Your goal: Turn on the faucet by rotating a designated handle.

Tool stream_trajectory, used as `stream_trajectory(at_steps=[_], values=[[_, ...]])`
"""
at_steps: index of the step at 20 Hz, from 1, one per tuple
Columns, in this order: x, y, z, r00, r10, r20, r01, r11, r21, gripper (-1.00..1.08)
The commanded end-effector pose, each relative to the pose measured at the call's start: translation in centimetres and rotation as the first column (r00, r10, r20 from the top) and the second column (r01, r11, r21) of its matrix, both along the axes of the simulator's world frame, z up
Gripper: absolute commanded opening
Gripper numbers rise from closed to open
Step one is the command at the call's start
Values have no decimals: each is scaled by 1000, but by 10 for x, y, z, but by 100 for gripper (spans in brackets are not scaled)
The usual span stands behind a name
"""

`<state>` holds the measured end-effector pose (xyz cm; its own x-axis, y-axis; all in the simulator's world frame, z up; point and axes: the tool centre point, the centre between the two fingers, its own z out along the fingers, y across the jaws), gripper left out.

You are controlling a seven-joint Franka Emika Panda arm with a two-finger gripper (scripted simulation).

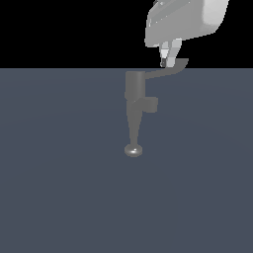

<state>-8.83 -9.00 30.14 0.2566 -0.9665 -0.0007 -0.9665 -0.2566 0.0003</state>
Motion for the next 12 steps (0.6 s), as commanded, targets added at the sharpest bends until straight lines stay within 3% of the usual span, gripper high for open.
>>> stream_trajectory(at_steps=[1, 12], values=[[8, -8, -1, 1000, -8, 2, 8, 1000, 0, -100], [35, -30, -2, 1000, -19, 1, 19, 1000, -1, -100]])
